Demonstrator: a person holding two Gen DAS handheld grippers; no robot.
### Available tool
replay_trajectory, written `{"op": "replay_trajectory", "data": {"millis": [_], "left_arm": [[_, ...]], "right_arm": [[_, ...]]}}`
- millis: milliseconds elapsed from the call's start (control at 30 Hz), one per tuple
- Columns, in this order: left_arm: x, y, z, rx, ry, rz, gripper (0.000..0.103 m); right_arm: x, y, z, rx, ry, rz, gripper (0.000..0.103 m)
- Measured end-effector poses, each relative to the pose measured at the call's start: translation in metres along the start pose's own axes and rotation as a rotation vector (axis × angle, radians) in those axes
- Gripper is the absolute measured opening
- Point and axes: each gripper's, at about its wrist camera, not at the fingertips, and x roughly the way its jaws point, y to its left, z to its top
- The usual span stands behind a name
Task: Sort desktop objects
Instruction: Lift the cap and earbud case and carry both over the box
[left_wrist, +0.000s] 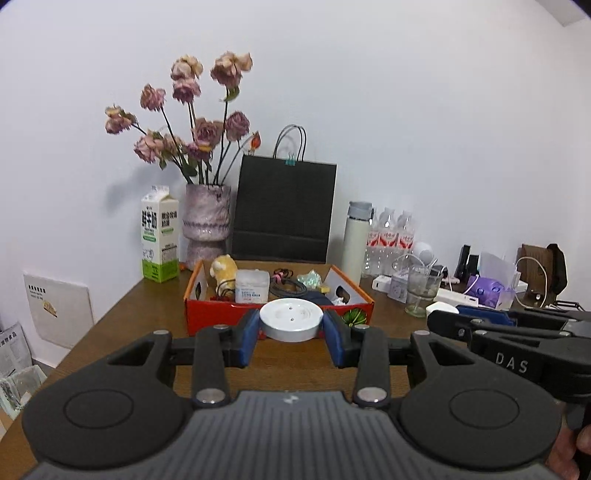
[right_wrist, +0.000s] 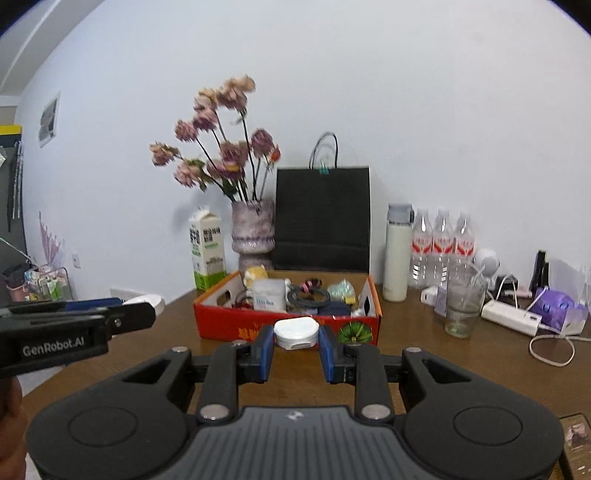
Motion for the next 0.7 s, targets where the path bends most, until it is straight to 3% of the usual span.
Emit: {"op": "replay_trajectory", "data": {"millis": [233, 433, 567, 700], "left_arm": [[-0.011, 0.005, 0.012, -0.011, -0.042, 0.002, 0.039], [0.000, 0.010, 0.048, 0.003, -0.100, -0.050, 0.039], [0.021, 0.014, 0.080, 0.029, -0.127, -0.071, 0.039], [0.055, 0.018, 0.113, 0.023, -0.101, -0.123, 0.039]], "right_arm": [[-0.016, 0.006, 0.016, -0.032, -0.052, 0.009, 0.025], [-0.006, 0.003, 0.048, -0.084, -0.109, 0.000, 0.025], [0.005, -0.001, 0.078, -0.104, -0.155, 0.023, 0.025], [0.033, -0.009, 0.108, -0.112, -0.159, 0.026, 0.025]]}}
